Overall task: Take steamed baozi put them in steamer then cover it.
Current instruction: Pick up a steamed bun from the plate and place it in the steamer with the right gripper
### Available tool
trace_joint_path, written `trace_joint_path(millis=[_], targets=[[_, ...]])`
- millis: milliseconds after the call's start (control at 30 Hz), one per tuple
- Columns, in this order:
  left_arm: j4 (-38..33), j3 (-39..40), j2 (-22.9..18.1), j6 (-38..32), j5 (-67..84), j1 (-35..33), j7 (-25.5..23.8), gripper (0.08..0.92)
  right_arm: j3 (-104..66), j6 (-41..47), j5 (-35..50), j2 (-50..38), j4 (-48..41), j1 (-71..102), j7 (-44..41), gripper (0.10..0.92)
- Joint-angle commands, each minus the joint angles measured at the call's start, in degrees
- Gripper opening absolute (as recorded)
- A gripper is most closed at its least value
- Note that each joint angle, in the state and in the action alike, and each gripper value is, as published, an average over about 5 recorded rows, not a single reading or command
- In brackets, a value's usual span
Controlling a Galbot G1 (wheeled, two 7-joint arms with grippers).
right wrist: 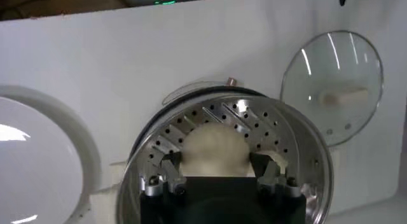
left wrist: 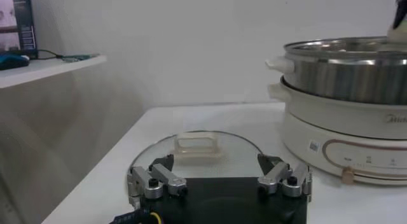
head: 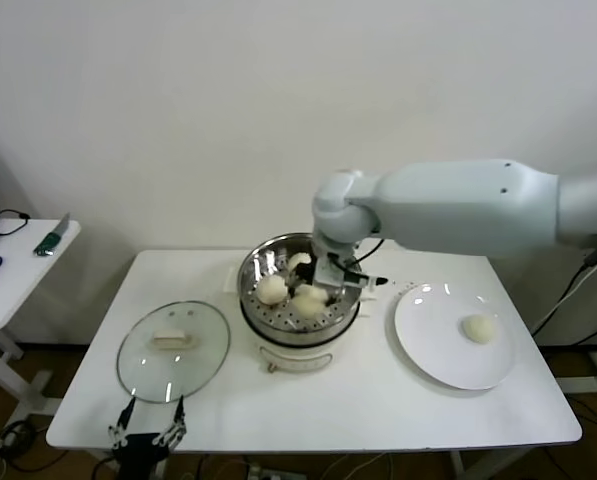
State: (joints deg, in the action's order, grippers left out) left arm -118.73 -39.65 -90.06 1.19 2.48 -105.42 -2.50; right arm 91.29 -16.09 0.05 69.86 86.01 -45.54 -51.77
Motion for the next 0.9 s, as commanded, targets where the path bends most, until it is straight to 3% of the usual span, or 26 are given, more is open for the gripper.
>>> trace_joint_path(millis=[33, 667, 900], targets=[[0.06, 0.12, 0.05, -0.12, -0.01, -0.09, 0.0, 0.823, 0.0, -0.89, -4.74, 3.62, -4.13, 5.44, 1.67, 0.721], [0.31, 0.48, -0.03, -0.69, -0.3, -0.23, 0.26, 0.823, 0.24, 0.01, -4.18, 4.53, -6.33, 7.74, 5.11, 0.721], [0.21, 0.7, -0.19, -0.82, -0.54, -0.39, 0.29, 0.823, -0.01, 0.08, -3.64, 3.92, -6.11, 7.06, 6.08, 0.81]])
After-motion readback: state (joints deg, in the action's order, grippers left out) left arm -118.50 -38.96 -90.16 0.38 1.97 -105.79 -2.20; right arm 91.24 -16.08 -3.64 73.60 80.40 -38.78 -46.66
